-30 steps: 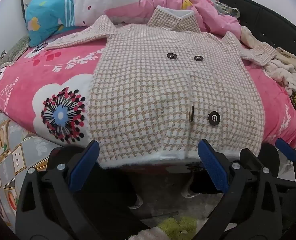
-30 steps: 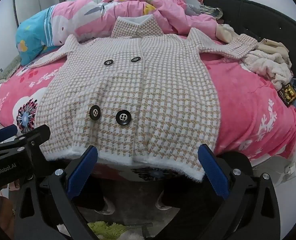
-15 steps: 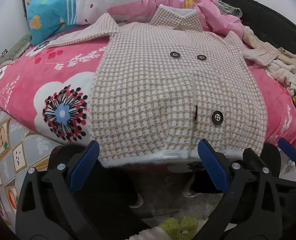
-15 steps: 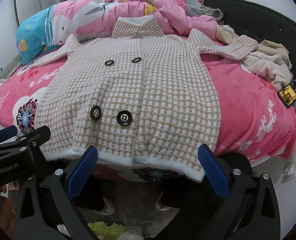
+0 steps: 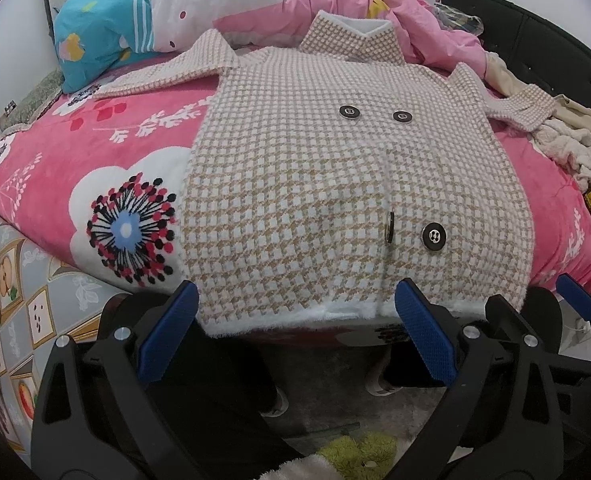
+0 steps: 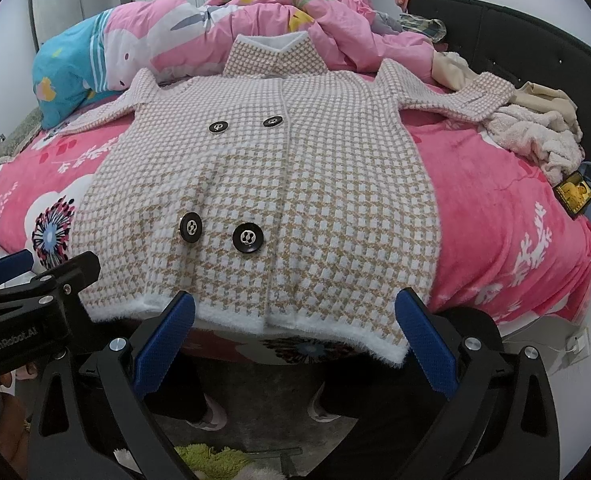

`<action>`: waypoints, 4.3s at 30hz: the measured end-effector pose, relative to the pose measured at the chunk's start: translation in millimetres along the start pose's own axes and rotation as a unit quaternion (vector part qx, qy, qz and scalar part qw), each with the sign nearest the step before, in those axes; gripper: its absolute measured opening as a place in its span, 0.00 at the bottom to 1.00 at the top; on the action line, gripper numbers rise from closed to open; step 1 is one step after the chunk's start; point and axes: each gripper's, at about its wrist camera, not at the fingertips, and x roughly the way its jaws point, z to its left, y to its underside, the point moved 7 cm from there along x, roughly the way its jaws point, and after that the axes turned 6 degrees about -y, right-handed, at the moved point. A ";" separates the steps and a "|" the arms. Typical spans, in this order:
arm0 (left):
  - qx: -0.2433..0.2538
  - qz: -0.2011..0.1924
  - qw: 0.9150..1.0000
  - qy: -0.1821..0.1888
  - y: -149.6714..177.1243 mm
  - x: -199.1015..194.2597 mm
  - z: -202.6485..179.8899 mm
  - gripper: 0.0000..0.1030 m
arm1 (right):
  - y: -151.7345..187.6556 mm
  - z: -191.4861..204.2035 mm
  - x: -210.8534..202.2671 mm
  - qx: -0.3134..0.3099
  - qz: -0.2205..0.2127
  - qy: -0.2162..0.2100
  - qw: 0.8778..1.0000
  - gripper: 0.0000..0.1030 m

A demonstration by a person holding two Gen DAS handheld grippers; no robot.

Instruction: Fold large clothes

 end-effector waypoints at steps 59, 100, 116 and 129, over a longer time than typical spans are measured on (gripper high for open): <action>-0.002 -0.008 1.000 -0.009 -7.0 -2.8 6.2 0.92 | -9.5 -10.8 1.1 0.013 -0.017 0.015 1.000 0.95; -0.079 -0.049 0.991 0.097 -132.2 76.6 51.7 0.93 | -160.3 30.8 122.1 -0.090 -0.039 -0.094 0.991 0.95; -0.252 -0.039 0.966 -0.049 -224.2 165.2 241.0 0.92 | -207.9 33.4 203.9 -0.086 0.044 -0.130 0.987 0.95; -0.447 0.012 0.894 -0.004 -271.8 264.0 356.0 0.63 | -223.0 40.7 219.7 -0.086 0.046 -0.148 0.984 0.95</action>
